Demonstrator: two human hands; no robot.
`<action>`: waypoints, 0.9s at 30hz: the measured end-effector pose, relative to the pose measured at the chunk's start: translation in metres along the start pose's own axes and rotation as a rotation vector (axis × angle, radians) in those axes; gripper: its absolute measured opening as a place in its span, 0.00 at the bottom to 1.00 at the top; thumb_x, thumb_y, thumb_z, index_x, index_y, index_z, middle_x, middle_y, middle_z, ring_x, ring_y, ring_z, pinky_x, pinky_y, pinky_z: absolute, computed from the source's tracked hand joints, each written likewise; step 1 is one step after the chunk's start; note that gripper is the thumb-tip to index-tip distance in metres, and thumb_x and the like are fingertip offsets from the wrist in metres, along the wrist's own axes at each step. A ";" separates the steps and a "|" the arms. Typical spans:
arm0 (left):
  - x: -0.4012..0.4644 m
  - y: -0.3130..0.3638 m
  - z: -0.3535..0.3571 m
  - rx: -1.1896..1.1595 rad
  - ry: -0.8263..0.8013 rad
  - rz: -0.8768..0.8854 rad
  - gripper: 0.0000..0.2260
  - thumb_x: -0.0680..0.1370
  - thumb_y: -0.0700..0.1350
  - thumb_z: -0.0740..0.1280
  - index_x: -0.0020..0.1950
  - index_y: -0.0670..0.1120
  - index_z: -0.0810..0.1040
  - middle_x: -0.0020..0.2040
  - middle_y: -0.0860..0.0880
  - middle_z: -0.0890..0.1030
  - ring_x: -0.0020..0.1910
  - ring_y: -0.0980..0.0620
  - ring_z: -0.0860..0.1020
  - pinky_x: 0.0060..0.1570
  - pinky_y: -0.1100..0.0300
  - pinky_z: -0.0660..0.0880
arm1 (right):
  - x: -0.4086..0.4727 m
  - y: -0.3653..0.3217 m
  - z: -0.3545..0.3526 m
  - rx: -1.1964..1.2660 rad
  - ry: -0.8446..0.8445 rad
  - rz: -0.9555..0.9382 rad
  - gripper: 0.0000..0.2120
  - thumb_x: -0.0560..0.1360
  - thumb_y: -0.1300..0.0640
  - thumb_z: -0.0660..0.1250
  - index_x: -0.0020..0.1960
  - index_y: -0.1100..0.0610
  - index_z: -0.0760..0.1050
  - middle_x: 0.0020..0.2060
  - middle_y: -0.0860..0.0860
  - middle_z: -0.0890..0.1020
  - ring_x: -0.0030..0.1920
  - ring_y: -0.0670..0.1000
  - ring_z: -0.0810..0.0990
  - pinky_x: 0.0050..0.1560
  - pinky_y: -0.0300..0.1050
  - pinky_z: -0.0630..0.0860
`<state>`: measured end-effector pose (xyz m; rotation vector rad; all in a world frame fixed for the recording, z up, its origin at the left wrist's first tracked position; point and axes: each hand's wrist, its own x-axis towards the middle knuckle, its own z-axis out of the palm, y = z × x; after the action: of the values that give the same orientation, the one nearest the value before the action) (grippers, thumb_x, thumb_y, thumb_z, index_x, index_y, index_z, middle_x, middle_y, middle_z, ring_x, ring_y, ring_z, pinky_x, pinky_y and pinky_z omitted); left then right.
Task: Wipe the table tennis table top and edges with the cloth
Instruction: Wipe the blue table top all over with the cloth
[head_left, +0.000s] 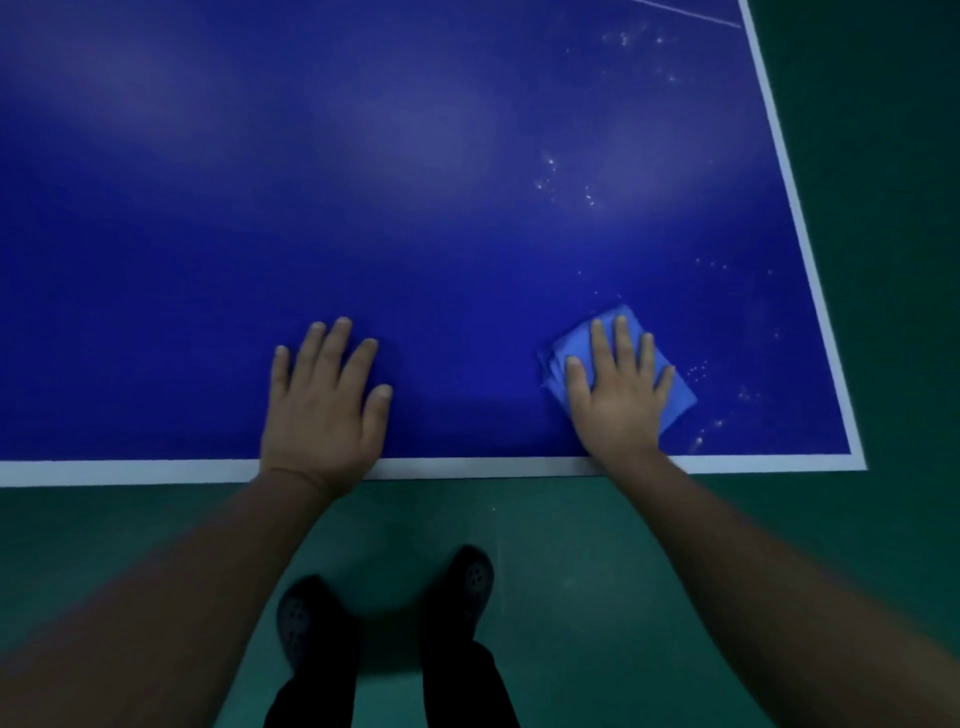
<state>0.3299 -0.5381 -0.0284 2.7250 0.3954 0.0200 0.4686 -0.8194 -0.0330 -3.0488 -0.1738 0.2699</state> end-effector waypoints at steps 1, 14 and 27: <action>0.001 0.011 0.008 -0.022 0.006 -0.011 0.30 0.82 0.59 0.47 0.78 0.44 0.66 0.81 0.43 0.61 0.81 0.43 0.54 0.78 0.40 0.47 | -0.002 -0.012 0.004 0.000 0.026 0.042 0.31 0.82 0.37 0.44 0.82 0.46 0.54 0.82 0.48 0.51 0.81 0.58 0.47 0.77 0.69 0.46; 0.002 0.021 0.022 0.074 -0.005 -0.066 0.28 0.82 0.59 0.48 0.79 0.49 0.64 0.81 0.44 0.60 0.82 0.44 0.51 0.78 0.40 0.45 | 0.137 0.019 -0.022 -0.085 0.021 -0.358 0.32 0.81 0.35 0.44 0.82 0.45 0.54 0.82 0.49 0.54 0.81 0.60 0.51 0.75 0.72 0.49; 0.005 0.023 0.022 0.096 -0.015 -0.091 0.28 0.81 0.57 0.50 0.79 0.48 0.65 0.81 0.44 0.60 0.81 0.44 0.52 0.78 0.39 0.45 | 0.082 0.003 -0.001 -0.129 0.056 -0.862 0.29 0.79 0.38 0.54 0.79 0.45 0.60 0.78 0.51 0.64 0.78 0.63 0.61 0.72 0.75 0.56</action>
<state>0.3420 -0.5651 -0.0404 2.7961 0.5288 -0.0452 0.5498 -0.8126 -0.0461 -2.7514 -1.4683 0.1039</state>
